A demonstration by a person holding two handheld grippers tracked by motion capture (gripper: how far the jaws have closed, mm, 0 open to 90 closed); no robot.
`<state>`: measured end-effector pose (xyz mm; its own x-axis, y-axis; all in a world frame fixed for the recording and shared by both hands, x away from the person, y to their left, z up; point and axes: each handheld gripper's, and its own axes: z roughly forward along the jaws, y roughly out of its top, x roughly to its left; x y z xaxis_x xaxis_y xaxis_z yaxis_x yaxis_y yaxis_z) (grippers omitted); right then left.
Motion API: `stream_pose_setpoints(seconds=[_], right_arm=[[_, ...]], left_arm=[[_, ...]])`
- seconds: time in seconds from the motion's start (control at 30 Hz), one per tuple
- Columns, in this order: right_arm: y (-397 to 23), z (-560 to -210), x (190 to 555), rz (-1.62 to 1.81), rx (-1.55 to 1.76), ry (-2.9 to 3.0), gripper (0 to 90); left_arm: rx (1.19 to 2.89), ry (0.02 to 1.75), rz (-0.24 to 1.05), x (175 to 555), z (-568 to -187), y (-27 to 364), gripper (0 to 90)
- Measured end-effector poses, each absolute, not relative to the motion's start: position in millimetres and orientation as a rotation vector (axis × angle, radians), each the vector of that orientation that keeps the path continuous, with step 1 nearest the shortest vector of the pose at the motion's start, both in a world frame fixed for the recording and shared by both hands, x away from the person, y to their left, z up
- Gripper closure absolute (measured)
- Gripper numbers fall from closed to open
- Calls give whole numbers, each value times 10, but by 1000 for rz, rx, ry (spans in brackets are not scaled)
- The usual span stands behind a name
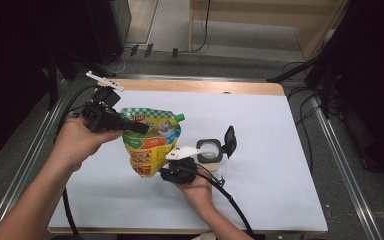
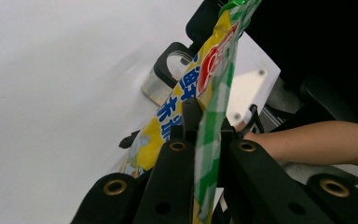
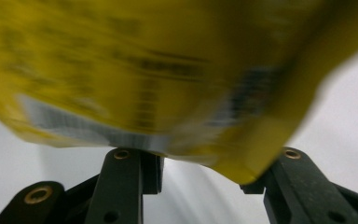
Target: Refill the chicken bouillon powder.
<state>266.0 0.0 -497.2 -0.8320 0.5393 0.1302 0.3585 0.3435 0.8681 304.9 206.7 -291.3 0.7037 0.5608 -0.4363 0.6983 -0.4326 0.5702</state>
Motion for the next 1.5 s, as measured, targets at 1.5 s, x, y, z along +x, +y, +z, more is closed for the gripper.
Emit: stream_pose_setpoints(seconds=[1.5], right_arm=[[-139,-4732,2356,1560,717,2577,598]], left_arm=[[2218,991,-163,3096,-3268,1652,787]])
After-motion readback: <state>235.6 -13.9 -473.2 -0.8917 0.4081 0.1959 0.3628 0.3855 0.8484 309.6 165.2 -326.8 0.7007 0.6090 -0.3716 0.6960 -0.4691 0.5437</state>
